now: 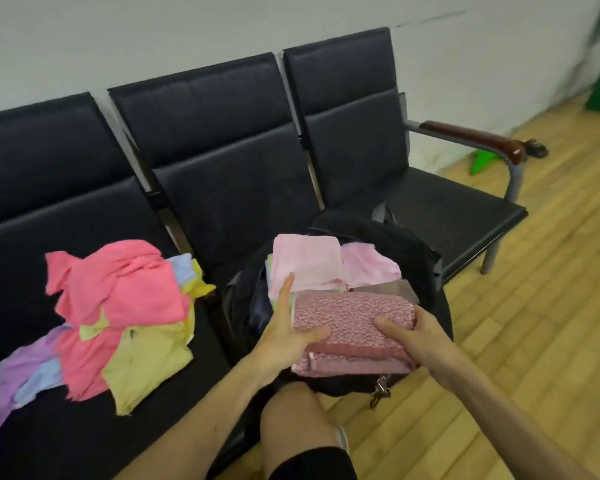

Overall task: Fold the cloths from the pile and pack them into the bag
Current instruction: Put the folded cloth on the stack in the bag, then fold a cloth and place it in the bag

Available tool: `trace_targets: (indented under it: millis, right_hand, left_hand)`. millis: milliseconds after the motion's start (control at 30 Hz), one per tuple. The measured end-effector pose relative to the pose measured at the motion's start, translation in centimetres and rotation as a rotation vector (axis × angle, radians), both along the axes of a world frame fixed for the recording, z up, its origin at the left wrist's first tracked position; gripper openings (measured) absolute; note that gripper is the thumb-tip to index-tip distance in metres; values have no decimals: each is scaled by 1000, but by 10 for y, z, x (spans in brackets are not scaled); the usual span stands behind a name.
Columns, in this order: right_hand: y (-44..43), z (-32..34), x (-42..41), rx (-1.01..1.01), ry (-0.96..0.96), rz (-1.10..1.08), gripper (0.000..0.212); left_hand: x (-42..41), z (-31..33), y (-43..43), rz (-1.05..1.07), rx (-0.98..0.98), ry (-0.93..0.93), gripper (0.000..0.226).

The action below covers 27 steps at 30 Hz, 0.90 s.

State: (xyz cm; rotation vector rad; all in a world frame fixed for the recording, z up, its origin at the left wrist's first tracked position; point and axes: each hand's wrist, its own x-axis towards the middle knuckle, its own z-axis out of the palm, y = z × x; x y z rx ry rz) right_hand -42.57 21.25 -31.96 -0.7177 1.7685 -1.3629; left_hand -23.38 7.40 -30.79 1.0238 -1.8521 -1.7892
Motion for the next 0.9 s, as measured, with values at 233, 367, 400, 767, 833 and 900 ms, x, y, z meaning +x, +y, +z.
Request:
trace_targets:
  millis: [233,367,400,767,833,900]
  right_hand:
    - [-68,-7,-129,73,433,-78,50]
    - [-124,-29,-176,123,545,-96,53]
    - [-129,-34,-176,148,552,-97,54]
    - [-187,-127,-205,449,591,-41,38]
    - [-188,-126,-205,469,570,-70,43]
    - [-186,-122,-201,476,566,-101,53]
  left_hand:
    - [-132,-24,-67,-244,-386,-223,75]
    - [-190,-41,-114,-248,-476,-309,92]
    - [-195,-44,-120,-261,-486,-340,97]
    - [-237,-131,-164,-342,-460,-600,106]
    - [-237,-131,-164,-333,-454,-581,106]
    - [-235,-129,-164,-329,-435,-548,105]
